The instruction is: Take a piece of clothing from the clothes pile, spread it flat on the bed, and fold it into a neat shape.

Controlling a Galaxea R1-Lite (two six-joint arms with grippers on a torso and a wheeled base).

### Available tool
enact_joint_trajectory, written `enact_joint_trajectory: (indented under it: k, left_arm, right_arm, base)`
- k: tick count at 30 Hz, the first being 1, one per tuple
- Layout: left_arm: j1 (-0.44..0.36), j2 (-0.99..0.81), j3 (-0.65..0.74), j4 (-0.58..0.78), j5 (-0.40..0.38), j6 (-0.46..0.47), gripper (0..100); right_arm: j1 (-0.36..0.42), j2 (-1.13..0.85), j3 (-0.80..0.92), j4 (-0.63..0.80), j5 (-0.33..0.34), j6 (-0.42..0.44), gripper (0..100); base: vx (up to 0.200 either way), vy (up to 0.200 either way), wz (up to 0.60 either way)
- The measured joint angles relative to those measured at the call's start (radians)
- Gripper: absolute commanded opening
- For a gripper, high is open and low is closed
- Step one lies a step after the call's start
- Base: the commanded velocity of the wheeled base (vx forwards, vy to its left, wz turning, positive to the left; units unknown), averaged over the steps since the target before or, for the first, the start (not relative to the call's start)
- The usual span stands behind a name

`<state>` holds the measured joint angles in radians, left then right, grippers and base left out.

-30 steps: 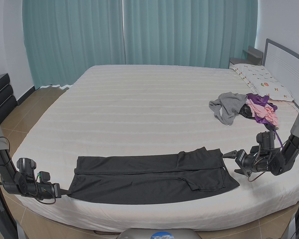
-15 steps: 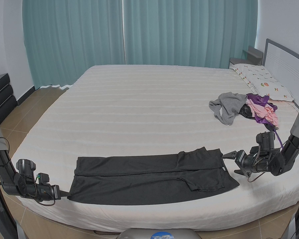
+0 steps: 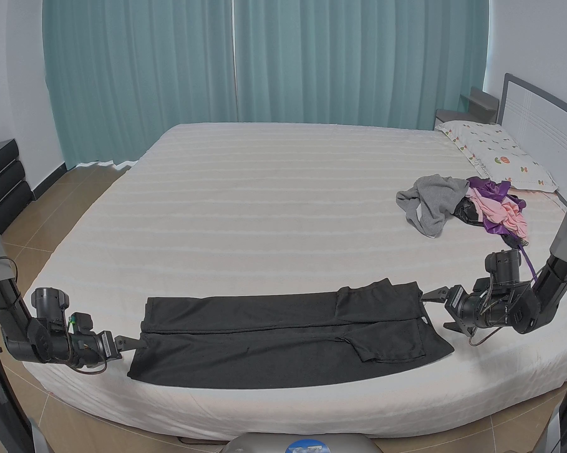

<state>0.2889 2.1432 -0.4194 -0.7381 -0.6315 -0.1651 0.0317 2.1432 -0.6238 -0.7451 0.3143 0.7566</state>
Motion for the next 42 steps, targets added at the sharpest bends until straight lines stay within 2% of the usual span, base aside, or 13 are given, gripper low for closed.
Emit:
enact_joint_trajectory:
  k: [8,17,23,24,42]
  left_arm:
    - [-0.093,0.009,-0.062,-0.099,0.01,-0.132,100]
    - [-0.129,0.096,-0.084,-0.254,0.109,-0.144,100]
    - [-0.139,0.132,-0.082,-0.266,0.117,-0.144,100]
    - [-0.14,0.136,-0.081,-0.266,0.117,-0.144,0]
    - [-0.104,0.149,-0.051,-0.265,0.12,-0.146,0]
  right_arm:
    - [0.011,0.004,0.0,0.0,0.0,-0.003,100]
    - [0.014,0.01,0.0,-0.001,0.0,-0.005,100]
    - [0.014,0.011,-0.002,-0.001,0.0,-0.005,100]
    - [0.014,0.011,-0.003,-0.002,0.0,-0.005,100]
    - [0.031,0.05,-0.032,-0.002,-0.004,-0.009,100]
  base:
    - [0.0,0.0,0.0]
    - [0.0,0.0,0.0]
    - [0.0,0.0,0.0]
    - [0.0,0.0,0.0]
    - [0.0,0.0,0.0]
